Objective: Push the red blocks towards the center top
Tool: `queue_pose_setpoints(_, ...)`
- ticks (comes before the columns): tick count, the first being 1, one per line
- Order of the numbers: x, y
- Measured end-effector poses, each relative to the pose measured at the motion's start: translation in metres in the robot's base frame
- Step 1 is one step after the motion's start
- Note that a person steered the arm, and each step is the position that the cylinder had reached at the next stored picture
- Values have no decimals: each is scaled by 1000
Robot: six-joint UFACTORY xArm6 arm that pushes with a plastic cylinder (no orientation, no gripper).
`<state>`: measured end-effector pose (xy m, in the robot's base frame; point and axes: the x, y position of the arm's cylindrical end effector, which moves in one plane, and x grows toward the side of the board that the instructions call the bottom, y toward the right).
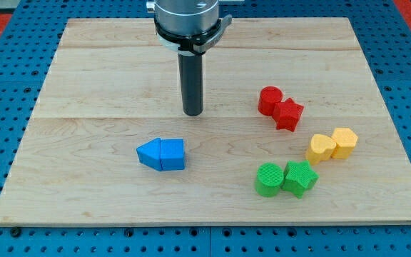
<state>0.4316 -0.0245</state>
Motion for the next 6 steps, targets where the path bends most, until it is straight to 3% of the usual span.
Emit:
queue_pose_setpoints(1, 11, 15)
queue_pose_setpoints(2, 56, 32)
queue_pose_setpoints(3, 64, 76)
queue_pose_setpoints(4, 52, 150)
queue_pose_setpoints(5, 19, 181)
queue_pose_setpoints(6, -30, 135)
